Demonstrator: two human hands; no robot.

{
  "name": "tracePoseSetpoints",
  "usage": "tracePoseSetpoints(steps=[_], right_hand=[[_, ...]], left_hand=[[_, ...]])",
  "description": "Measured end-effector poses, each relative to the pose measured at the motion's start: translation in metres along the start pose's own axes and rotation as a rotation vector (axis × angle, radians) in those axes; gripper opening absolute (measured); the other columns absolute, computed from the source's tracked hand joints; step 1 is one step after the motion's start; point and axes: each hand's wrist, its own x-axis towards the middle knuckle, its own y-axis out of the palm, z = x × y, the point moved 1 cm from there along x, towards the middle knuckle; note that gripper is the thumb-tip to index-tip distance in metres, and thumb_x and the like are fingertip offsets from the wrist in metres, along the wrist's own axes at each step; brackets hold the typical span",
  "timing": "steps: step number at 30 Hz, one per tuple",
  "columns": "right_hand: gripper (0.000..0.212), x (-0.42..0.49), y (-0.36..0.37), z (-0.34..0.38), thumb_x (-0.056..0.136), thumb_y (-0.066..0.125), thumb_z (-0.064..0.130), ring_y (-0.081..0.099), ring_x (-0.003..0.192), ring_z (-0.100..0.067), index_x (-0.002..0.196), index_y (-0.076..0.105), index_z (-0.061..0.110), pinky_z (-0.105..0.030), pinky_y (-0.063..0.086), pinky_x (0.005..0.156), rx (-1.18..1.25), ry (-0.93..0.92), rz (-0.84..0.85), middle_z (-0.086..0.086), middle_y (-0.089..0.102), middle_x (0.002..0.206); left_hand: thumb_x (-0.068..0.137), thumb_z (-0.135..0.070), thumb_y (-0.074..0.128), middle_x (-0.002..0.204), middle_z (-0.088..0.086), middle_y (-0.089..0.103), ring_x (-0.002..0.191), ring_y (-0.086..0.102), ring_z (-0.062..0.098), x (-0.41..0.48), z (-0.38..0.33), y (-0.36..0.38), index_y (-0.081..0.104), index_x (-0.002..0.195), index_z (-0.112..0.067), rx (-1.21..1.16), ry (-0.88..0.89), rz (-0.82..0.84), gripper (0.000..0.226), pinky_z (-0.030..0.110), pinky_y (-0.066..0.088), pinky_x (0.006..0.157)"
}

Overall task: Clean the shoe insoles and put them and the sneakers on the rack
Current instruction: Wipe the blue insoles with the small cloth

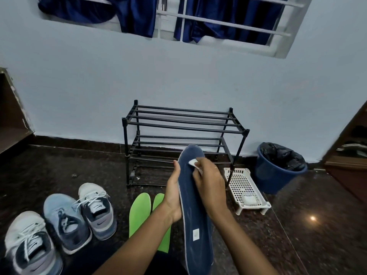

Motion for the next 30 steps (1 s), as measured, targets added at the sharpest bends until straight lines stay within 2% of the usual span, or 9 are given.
tracePoseSetpoints(steps=[3,6,10,15,18,20,22,26,30], right_hand=[[0.011,-0.003,0.013,-0.005,0.082,0.061,0.010,0.061,0.095,-0.025,0.092,0.062,0.005,-0.026,0.046,0.078,-0.019,-0.080,-0.031,-0.008,0.065,0.106],[0.013,-0.001,0.017,-0.011,0.085,0.060,0.016,0.056,0.102,-0.020,0.091,0.065,0.006,-0.009,0.032,0.088,0.083,-0.047,-0.031,-0.007,0.063,0.110],[0.014,0.012,0.019,-0.018,0.086,0.056,0.004,0.058,0.096,-0.020,0.095,0.066,0.004,-0.027,0.044,0.088,0.198,-0.003,-0.057,-0.006,0.063,0.102],[0.015,0.026,0.016,-0.022,0.085,0.057,-0.002,0.057,0.088,-0.012,0.097,0.068,-0.001,-0.005,0.038,0.082,0.213,0.053,-0.127,-0.001,0.058,0.095],[0.011,0.020,0.023,-0.019,0.084,0.059,0.000,0.057,0.084,-0.016,0.090,0.069,0.001,-0.015,0.043,0.079,0.188,0.020,-0.087,-0.001,0.058,0.089],[0.010,0.009,0.028,-0.015,0.083,0.059,0.001,0.056,0.083,-0.016,0.087,0.069,0.001,-0.013,0.040,0.077,0.164,-0.018,-0.041,-0.006,0.060,0.088],[0.011,0.006,0.029,-0.015,0.084,0.059,0.003,0.054,0.083,-0.017,0.088,0.068,0.001,-0.011,0.037,0.076,0.122,-0.044,-0.013,-0.008,0.061,0.089],[0.011,0.030,0.017,-0.032,0.085,0.057,0.002,0.055,0.084,-0.020,0.088,0.067,0.000,-0.017,0.039,0.075,0.088,-0.007,-0.084,-0.004,0.056,0.088],[0.011,0.034,0.012,-0.034,0.085,0.058,0.000,0.057,0.081,-0.022,0.090,0.068,0.001,-0.018,0.040,0.074,0.126,0.018,-0.104,-0.005,0.057,0.086]], left_hand=[[0.085,-0.066,0.034,0.089,0.012,0.072,0.079,0.070,0.022,0.007,-0.001,-0.003,0.075,0.092,-0.012,-0.045,0.000,-0.010,0.069,0.031,0.055,0.068],[0.085,-0.067,0.034,0.087,0.012,0.071,0.078,0.070,0.022,0.013,0.000,-0.003,0.071,0.096,-0.008,-0.088,-0.001,-0.013,0.070,0.031,0.055,0.071],[0.086,-0.068,0.030,0.086,0.010,0.073,0.078,0.071,0.021,0.023,0.003,-0.004,0.077,0.084,-0.013,-0.086,-0.010,-0.018,0.073,0.031,0.053,0.071],[0.089,-0.066,0.028,0.082,0.009,0.073,0.073,0.071,0.020,0.028,0.002,0.000,0.073,0.089,-0.012,-0.114,-0.030,0.009,0.070,0.026,0.055,0.062],[0.090,-0.064,0.029,0.079,0.005,0.073,0.074,0.069,0.019,0.030,0.003,0.001,0.068,0.092,-0.013,-0.119,-0.026,-0.018,0.064,0.029,0.053,0.069],[0.091,-0.063,0.027,0.068,-0.003,0.068,0.072,0.061,0.015,0.033,0.005,0.000,0.058,0.087,-0.020,-0.044,-0.029,-0.041,0.053,0.027,0.048,0.069],[0.092,-0.062,0.025,0.072,-0.006,0.061,0.071,0.054,0.011,0.035,0.006,0.004,0.050,0.083,-0.023,0.021,-0.047,-0.061,0.048,0.026,0.045,0.067],[0.090,-0.063,0.027,0.094,0.009,0.069,0.087,0.064,0.021,0.033,0.009,0.007,0.065,0.100,-0.013,-0.046,-0.081,0.008,0.063,0.033,0.048,0.081],[0.090,-0.064,0.027,0.090,0.010,0.073,0.083,0.068,0.021,0.036,0.009,0.002,0.068,0.098,-0.013,-0.011,-0.079,-0.004,0.066,0.036,0.049,0.078]])
